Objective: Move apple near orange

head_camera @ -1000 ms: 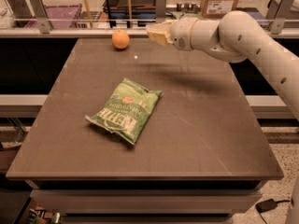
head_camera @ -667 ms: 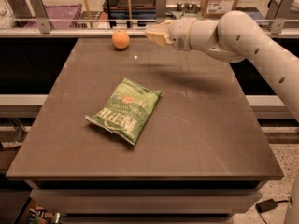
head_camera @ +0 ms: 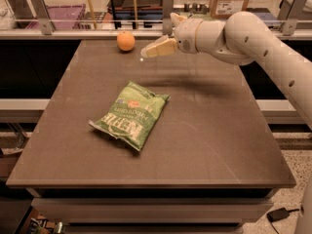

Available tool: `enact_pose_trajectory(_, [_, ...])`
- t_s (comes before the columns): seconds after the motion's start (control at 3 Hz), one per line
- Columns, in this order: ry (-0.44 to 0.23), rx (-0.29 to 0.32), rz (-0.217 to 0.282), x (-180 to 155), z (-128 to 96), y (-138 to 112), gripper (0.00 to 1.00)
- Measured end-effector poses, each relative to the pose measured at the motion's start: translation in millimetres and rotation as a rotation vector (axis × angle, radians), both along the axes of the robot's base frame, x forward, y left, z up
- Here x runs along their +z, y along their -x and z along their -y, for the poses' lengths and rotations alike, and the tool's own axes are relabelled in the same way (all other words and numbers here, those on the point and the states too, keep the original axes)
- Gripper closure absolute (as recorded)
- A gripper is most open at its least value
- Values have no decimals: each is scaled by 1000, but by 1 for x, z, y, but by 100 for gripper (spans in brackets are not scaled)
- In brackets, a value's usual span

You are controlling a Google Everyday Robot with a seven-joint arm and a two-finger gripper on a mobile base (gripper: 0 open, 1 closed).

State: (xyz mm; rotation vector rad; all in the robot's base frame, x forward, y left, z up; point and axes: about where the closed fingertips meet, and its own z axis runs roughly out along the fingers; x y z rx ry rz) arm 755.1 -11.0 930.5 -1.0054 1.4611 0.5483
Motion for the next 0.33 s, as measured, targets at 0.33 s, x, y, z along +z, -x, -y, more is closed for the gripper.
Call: enact_pose_trajectory(0.33, [0, 0, 0, 0, 0, 0, 0])
